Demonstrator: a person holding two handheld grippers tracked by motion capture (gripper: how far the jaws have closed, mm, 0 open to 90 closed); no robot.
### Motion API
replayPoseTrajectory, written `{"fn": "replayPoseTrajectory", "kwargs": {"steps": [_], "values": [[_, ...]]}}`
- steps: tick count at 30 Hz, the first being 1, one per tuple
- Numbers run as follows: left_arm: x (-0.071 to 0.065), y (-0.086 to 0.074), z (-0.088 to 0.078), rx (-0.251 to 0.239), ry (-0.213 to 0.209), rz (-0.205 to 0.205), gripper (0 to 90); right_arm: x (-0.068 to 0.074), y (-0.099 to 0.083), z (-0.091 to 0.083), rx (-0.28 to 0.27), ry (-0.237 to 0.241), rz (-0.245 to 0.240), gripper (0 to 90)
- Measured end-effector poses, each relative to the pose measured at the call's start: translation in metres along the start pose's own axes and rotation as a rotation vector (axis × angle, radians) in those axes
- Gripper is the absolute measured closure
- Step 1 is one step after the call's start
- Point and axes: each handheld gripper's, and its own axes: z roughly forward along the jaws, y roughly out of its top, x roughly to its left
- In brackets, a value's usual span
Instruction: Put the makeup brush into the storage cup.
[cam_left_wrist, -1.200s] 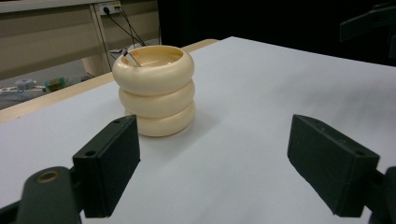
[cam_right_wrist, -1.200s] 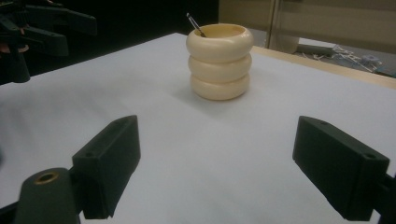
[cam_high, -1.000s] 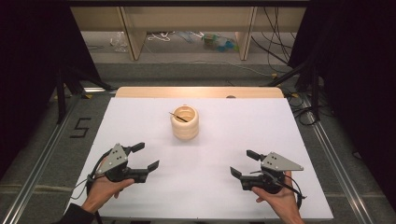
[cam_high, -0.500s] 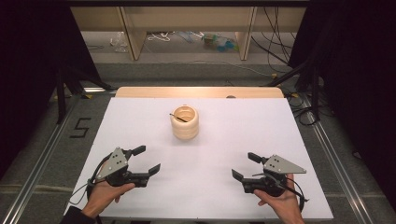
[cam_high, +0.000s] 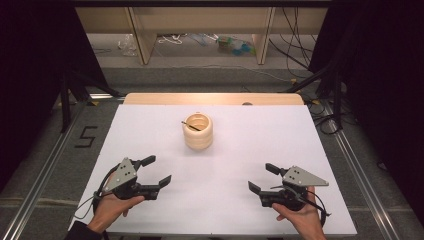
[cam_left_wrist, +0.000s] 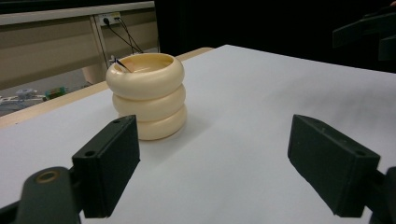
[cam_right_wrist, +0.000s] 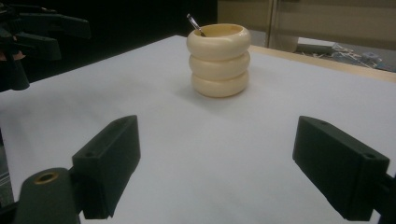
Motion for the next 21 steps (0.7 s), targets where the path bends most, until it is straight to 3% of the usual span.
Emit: {"fn": "replayPoseTrajectory", "kwargs": {"steps": [12,13,14,21], "values": [[0.0001,0.0008,0.0002,-0.004,-0.003,0.004,16.7,-0.0013,-0.0006,0.0024,-0.025,0.011,0.005,15.9],[-0.0003,0.0005,0.0004,-0.003,0.000,-0.002,16.7,-0.0016,0.0003,-0.0010,0.011,-0.010,0.000,15.9],[-0.0004,0.0003,0.0007,-0.002,0.001,-0.002,16.8,-0.0013,0.0002,-0.0012,0.012,-0.010,0.005,15.9],[0.0002,0.0011,-0.0005,-0.012,0.003,-0.003,16.7,-0.0008,-0.0005,0.0025,-0.025,0.013,0.005,15.9]]}}
